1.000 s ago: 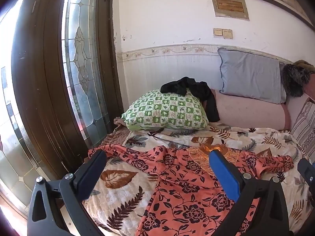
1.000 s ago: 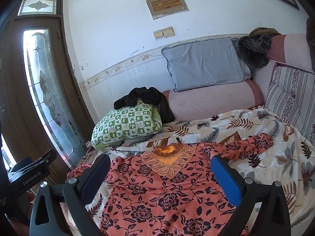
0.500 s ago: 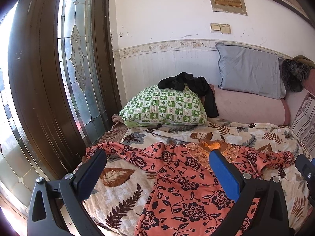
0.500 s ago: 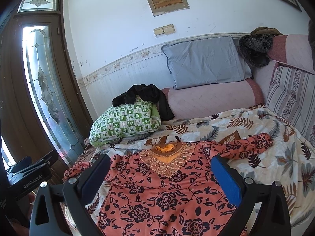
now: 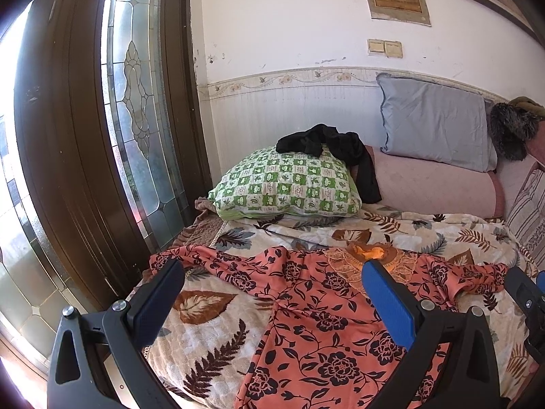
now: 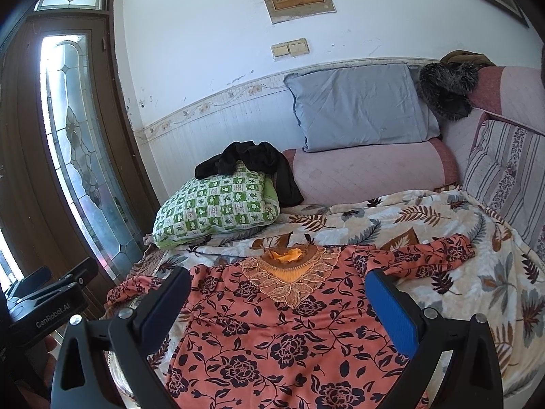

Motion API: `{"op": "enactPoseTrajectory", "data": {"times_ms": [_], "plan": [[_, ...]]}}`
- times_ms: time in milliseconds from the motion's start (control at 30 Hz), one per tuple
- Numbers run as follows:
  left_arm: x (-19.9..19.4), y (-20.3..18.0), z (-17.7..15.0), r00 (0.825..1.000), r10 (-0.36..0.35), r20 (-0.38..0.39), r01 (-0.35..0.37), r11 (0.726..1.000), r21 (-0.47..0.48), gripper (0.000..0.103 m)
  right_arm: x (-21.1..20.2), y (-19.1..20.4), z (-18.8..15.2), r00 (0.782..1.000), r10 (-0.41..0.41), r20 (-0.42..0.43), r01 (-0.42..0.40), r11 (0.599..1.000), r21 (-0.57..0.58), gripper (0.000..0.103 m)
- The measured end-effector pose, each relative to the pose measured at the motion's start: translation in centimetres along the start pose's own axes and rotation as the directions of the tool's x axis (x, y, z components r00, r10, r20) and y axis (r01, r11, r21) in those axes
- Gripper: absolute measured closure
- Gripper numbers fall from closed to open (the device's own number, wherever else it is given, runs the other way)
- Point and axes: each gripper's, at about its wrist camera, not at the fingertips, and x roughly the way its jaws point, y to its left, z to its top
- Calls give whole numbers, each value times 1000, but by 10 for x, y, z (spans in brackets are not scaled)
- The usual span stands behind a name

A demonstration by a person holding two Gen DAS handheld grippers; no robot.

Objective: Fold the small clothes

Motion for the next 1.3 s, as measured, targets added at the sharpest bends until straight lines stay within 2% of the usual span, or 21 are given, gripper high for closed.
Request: {"op": "enactPoseTrajectory", "data": {"times_ms": [333, 600, 767, 900, 967, 1033, 1100, 1167, 1200, 1267, 1300], "plan": [[23, -4, 1, 1000, 11, -16, -11, 1000, 7, 0, 19, 11, 15, 998, 21, 66, -19, 999, -31, 0], [61, -27, 0, 999, 25, -40, -24, 999, 37, 0, 54, -1, 12, 999, 15, 39, -15, 1000, -13, 0], [110, -55, -16, 993, -13, -116, 19, 999, 51, 0, 90, -57, -1, 999, -32, -23, 33, 996, 78, 0], [170, -83, -37, 978, -76, -196, 81, 997, 17, 0, 121, -146, -14, 996, -61, -61, 74, 969, 236, 0], [208, -97, -51, 958, -125, -257, 125, 992, -17, 0, 139, -207, -25, 992, -89, -93, 117, 920, 374, 0], [244, -108, -66, 935, -148, -321, 140, 989, -47, 0, 155, -271, -43, 987, -85, -137, 145, 837, 528, 1], [273, -113, -80, 917, -163, -365, 146, 987, -74, 0, 174, -325, -70, 982, -39, -186, 159, 700, 696, 6], [291, -114, -92, 914, -132, -383, 116, 991, -64, 0, 185, -364, -96, 978, 27, -208, 158, 556, 816, 11], [297, -115, -95, 916, -117, -385, 105, 993, -51, 0, 190, -376, -104, 978, 55, -201, 147, 504, 851, 11], [304, -113, -99, 910, -106, -401, 99, 994, -37, 0, 193, -389, -112, 971, 37, -237, 194, 460, 867, 12], [305, -112, -99, 906, -115, -408, 108, 993, -40, 0, 198, -395, -111, 973, 23, -228, 194, 443, 875, 12]]}}
